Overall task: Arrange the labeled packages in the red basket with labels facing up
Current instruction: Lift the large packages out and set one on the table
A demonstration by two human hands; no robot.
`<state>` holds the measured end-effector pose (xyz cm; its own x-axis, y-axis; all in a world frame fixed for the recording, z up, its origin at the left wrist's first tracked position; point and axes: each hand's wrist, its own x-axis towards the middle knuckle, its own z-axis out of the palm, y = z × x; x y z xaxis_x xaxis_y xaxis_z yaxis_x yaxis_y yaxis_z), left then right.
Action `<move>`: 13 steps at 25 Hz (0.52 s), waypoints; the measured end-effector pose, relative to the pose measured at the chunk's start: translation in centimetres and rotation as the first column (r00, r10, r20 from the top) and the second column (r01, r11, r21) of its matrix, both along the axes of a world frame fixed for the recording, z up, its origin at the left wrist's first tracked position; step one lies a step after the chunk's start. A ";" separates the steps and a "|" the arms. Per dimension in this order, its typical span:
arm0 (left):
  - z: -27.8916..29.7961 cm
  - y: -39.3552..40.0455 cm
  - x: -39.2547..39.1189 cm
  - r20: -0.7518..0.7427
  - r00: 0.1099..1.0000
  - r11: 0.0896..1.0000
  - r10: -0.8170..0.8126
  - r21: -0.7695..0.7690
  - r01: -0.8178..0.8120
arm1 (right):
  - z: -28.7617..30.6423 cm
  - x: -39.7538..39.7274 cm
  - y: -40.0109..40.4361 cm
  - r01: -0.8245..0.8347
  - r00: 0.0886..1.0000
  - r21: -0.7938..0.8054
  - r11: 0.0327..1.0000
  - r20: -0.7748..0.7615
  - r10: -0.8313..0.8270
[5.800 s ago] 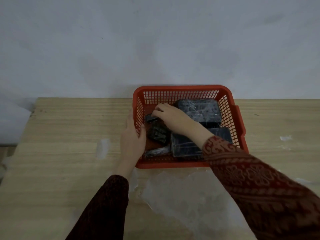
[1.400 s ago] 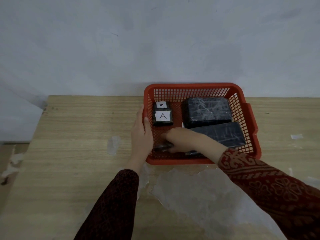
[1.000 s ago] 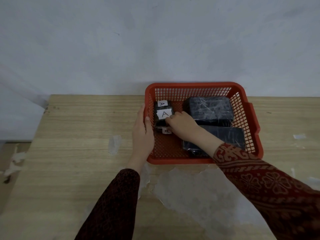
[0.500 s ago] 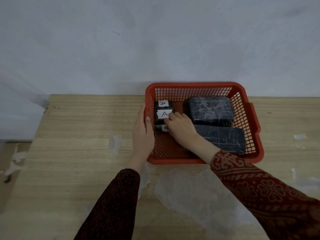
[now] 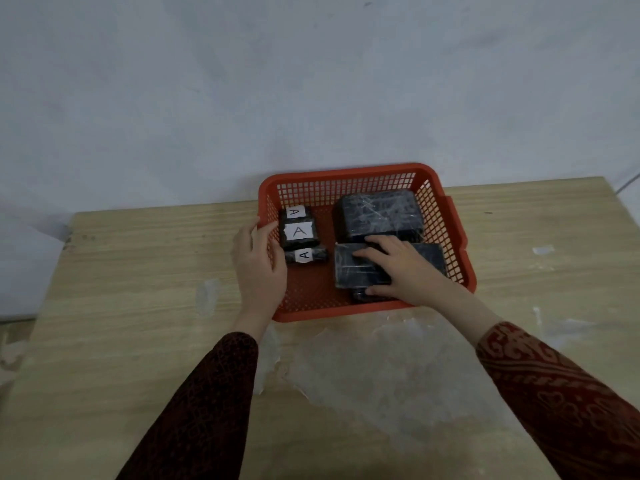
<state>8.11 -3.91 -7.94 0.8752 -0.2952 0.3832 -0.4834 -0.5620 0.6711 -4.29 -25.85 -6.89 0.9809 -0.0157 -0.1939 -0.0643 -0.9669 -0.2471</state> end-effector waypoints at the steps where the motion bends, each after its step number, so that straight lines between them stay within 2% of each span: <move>1: 0.4 -0.1 -0.3 0.092 0.994 0.994 -0.063 0.095 0.054 | 0.2 -0.7 -1.1 0.029 0.998 -0.025 0.999 -0.047 -0.030; 3: 0.9 -0.3 -1.6 0.230 0.935 0.942 -0.270 0.263 0.208 | 0.8 -1.4 -2.6 0.053 0.992 -0.077 0.996 -0.110 -0.061; 5: 1.2 -0.9 -4.1 0.231 0.887 0.894 -0.400 0.310 0.323 | 1.7 -1.8 -2.8 0.054 0.992 -0.076 0.996 -0.105 -0.062; 7: 1.3 -1.4 -7.2 0.173 0.898 0.891 -0.404 0.297 0.343 | 2.8 -2.1 -2.2 0.073 0.997 -0.069 0.995 0.002 -0.073; 9: 1.2 -1.7 -10.0 0.093 0.928 0.902 -0.360 0.291 0.320 | 4.1 -3.0 -1.4 0.159 0.975 -0.092 0.983 0.171 -0.141; 11: 0.9 -1.6 -11.6 0.012 0.943 0.888 -0.334 0.339 0.310 | 5.0 -4.6 -1.1 0.343 0.880 -0.034 0.939 0.363 -0.308; 13: 0.6 -1.4 -11.9 0.000 0.942 0.858 -0.336 0.412 0.306 | 4.8 -7.4 -1.2 0.550 0.691 0.147 0.822 0.473 -0.547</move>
